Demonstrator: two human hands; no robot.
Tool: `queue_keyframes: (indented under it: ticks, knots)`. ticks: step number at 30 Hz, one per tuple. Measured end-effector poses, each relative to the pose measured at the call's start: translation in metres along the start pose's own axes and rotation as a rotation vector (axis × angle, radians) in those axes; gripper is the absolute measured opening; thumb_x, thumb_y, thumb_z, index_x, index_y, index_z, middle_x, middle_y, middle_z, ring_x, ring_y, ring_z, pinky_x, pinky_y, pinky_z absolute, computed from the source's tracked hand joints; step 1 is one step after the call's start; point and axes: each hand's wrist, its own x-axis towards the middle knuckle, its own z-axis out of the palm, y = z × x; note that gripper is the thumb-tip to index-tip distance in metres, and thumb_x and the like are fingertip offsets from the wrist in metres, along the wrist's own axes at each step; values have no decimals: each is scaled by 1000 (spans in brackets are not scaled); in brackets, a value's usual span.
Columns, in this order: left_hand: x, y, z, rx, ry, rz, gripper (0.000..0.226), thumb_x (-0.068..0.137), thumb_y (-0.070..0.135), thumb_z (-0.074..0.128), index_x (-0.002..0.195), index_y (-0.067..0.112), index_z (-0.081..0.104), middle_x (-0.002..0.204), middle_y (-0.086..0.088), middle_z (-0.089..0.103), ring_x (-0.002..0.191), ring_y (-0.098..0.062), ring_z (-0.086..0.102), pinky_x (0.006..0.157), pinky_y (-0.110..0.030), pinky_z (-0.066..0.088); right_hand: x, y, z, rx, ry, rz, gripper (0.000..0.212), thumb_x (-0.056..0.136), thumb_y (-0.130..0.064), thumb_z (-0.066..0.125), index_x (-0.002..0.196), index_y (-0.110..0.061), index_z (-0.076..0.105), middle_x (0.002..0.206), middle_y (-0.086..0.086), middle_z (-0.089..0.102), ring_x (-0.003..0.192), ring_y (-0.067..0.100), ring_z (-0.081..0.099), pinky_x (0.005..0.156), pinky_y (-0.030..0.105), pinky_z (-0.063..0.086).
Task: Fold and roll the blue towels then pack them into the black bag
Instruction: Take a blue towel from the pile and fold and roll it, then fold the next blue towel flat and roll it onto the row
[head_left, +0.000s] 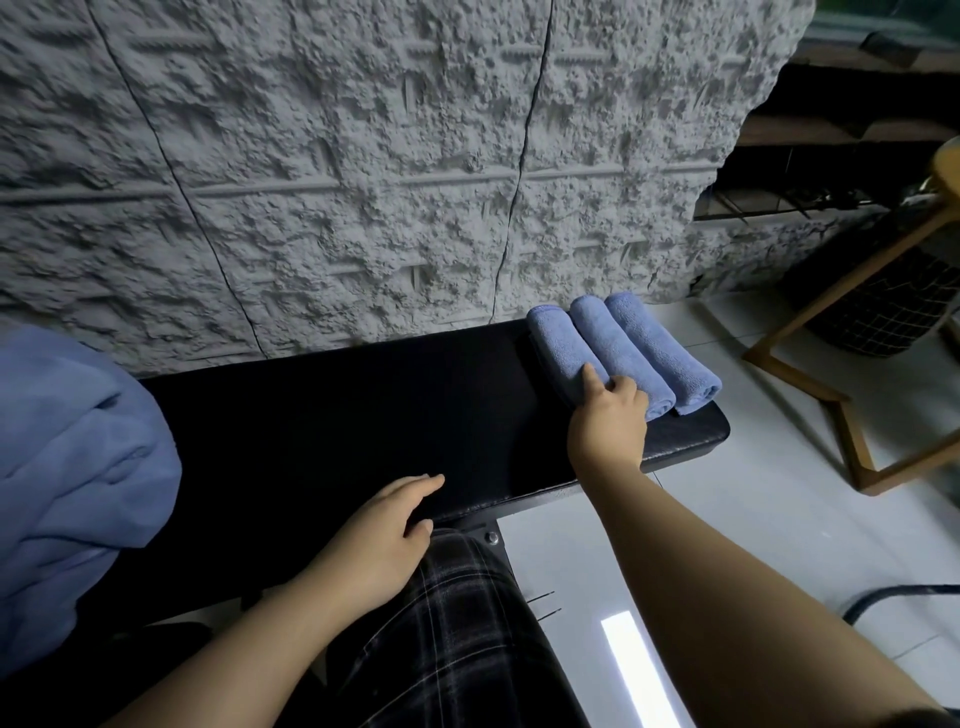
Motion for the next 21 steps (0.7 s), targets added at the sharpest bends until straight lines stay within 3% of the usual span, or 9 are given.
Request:
queue_keyframes:
  ticks: [6, 10, 13, 16, 19, 21]
  knots:
    - [-2, -5, -3, -17, 32, -2, 47, 97, 19, 45, 141, 33, 33, 148, 18, 25, 132, 4, 23, 103, -13, 17, -5, -8, 1, -167, 27, 3, 57, 89, -16, 42, 144, -12, 26, 138, 13, 33, 124, 32, 28, 108, 41, 18]
    - [-7, -9, -5, -47, 43, -10, 47, 97, 20, 45, 141, 34, 34, 148, 18, 26, 133, 1, 25, 105, -15, 20, -12, -16, -3, -152, -49, 30, 69, 88, -25, 45, 148, -15, 14, 155, 10, 11, 139, 30, 12, 115, 45, 7]
    - [-13, -11, -9, -57, 58, -6, 46, 97, 21, 45, 140, 34, 35, 147, 18, 27, 133, 2, 25, 106, -16, 21, -26, -27, -7, -83, -59, -9, 70, 89, -27, 46, 150, -18, 13, 157, 9, 8, 142, 29, 6, 115, 46, 5]
    - [-23, -16, -16, -52, 102, 11, 44, 96, 20, 47, 137, 33, 39, 144, 19, 30, 127, 6, 26, 103, -14, 23, -48, -46, -10, 57, -6, -122, 63, 87, -23, 50, 147, -19, 29, 153, 11, 23, 141, 31, 15, 114, 46, 9]
    - [-37, -24, -27, -44, 190, 41, 42, 94, 16, 51, 132, 32, 46, 140, 20, 33, 124, 5, 32, 100, -12, 27, -75, -67, -7, 245, 211, -347, 49, 78, -18, 49, 126, -15, 59, 133, 11, 53, 126, 29, 40, 104, 52, 32]
    - [-49, -31, -35, -4, 267, 67, 40, 93, 15, 53, 129, 32, 49, 135, 23, 34, 120, 6, 34, 95, -10, 27, -96, -80, -5, 336, 266, -454, 47, 76, -21, 43, 118, -15, 64, 124, 8, 60, 119, 24, 41, 97, 52, 41]
